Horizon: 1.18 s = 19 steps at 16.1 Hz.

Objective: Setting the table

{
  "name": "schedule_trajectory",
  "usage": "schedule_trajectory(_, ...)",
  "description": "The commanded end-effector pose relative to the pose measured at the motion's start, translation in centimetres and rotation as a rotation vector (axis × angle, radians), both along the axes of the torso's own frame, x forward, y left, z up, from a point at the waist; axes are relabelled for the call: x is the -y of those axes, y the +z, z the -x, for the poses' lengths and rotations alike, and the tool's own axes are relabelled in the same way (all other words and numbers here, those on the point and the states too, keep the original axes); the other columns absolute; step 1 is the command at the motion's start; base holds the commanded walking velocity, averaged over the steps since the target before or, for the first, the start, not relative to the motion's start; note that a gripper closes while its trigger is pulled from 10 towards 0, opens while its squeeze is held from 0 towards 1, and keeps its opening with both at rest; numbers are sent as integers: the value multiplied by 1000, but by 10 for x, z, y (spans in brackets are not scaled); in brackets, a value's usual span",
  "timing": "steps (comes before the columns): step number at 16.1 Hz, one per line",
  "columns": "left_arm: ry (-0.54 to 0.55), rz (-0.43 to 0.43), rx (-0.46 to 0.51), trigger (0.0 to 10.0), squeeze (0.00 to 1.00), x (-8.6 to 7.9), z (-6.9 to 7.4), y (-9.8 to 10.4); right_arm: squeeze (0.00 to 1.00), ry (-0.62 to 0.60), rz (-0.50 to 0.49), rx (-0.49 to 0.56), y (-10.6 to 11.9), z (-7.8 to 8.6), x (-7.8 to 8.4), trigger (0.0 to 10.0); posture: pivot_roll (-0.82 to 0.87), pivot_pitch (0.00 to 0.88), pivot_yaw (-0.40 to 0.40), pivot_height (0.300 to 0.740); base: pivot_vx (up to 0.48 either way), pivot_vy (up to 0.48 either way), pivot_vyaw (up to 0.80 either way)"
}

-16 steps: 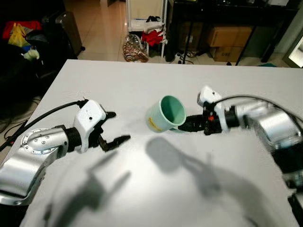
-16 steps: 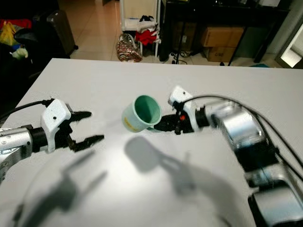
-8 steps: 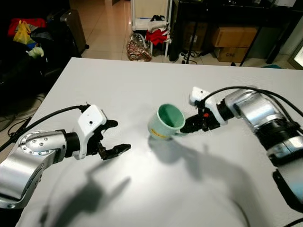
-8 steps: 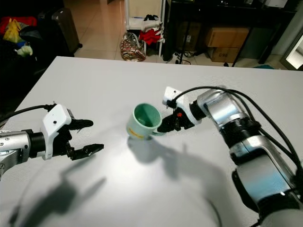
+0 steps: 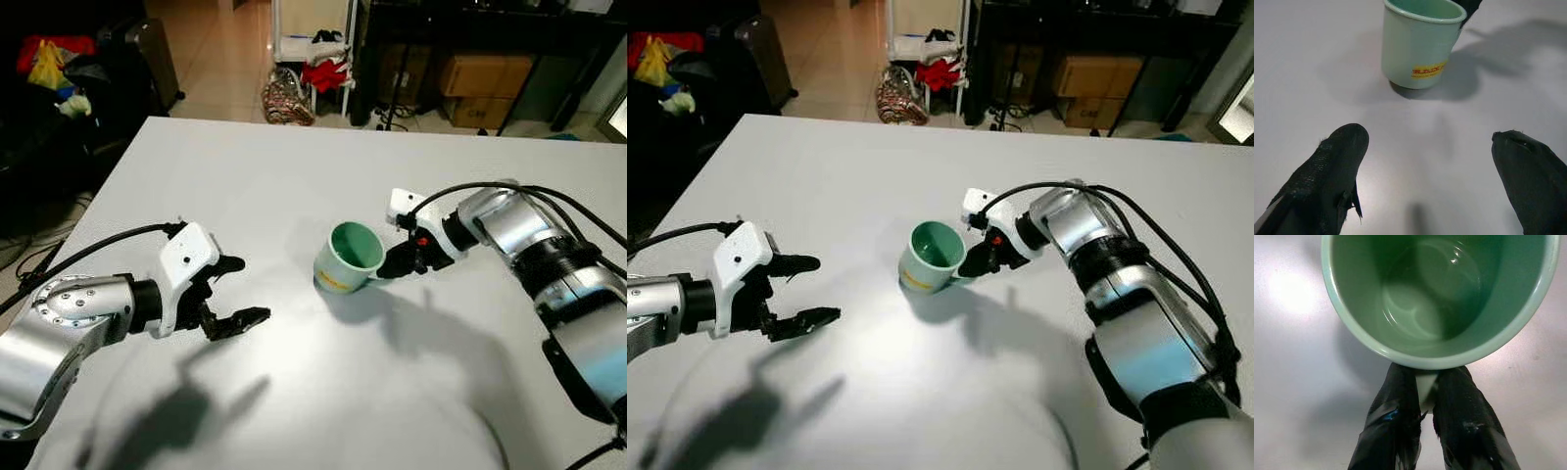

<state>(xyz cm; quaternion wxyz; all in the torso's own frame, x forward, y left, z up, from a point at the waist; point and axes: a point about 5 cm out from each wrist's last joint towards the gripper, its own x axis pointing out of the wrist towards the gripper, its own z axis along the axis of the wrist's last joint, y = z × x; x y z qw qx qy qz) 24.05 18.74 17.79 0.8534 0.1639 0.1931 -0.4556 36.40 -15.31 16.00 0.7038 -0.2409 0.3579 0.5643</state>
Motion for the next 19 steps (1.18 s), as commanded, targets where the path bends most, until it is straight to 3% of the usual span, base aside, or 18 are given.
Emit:
schedule_trajectory(1,2,-10,10,10000,0,-1,1,3,875,-14,10,34,6,-4,1,10000,-36,0,-61,740,0,0,0)
schedule_trajectory(2,2,-10,11,10000,0,-1,1,3,1000,-20,12,45,7,-5,1,10000,-36,0,-61,740,0,0,0)
schedule_trajectory(7,15,-16,32,10000,0,-2,-3,2,1000,-100,-26,148,17,-16,1,10000,-40,0,-55,740,0,0,0)
schedule_trajectory(10,15,-12,38,10000,0,-2,-3,3,1000,-72,-94,171,31,-15,7,10000,-41,0,-53,740,0,0,0)
schedule_trajectory(14,13,52,72,10000,0,6,-9,7,1000,2,-223,226,53,3,22,10000,-54,0,-43,740,0,0,0)
schedule_trajectory(16,2,54,68,10000,0,11,-10,5,1000,7,-283,249,59,13,20,10000,-64,0,-36,740,0,0,0)
schedule_trajectory(17,-8,54,65,10000,0,13,-11,4,1000,57,-337,225,58,33,13,10000,-71,0,-31,740,0,0,0)
schedule_trajectory(19,-19,56,62,10000,0,16,-12,3,1000,117,-341,163,44,54,2,10000,-78,0,-30,740,0,0,0)
